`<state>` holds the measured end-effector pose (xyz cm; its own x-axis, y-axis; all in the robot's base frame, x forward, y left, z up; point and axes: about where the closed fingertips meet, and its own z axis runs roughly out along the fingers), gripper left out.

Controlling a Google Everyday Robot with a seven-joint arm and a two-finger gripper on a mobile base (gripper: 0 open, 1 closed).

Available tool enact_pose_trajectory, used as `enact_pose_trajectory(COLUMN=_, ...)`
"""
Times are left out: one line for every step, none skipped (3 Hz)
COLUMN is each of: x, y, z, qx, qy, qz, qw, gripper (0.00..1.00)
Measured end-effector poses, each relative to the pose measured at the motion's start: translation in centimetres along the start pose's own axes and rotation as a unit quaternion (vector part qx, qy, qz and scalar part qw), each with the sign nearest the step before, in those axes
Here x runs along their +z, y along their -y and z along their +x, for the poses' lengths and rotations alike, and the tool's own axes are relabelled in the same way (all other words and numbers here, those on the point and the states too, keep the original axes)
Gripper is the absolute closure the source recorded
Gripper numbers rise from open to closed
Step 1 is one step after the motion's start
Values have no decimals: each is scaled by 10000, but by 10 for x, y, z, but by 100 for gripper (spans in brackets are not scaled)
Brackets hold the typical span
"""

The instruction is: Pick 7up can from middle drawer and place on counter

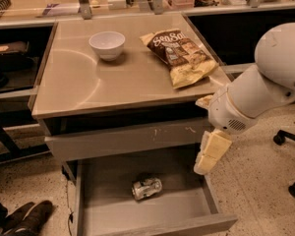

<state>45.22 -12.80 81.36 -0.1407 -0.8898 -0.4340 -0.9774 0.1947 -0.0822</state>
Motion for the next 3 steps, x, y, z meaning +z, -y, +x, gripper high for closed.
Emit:
enact_pose_trajectory(x=23, y=-10, z=-3, qx=-3, qy=-21, qz=-16, qw=10000, gripper=0)
enact_pose_trajectory(x=66, y=-15, z=-2, qx=6, qy=-27, qz=-3, qw=10000, gripper=0)
enact_pose_trajectory(x=105, y=-16, z=6, qx=75, qy=28, qz=-30, qw=10000, gripper=0)
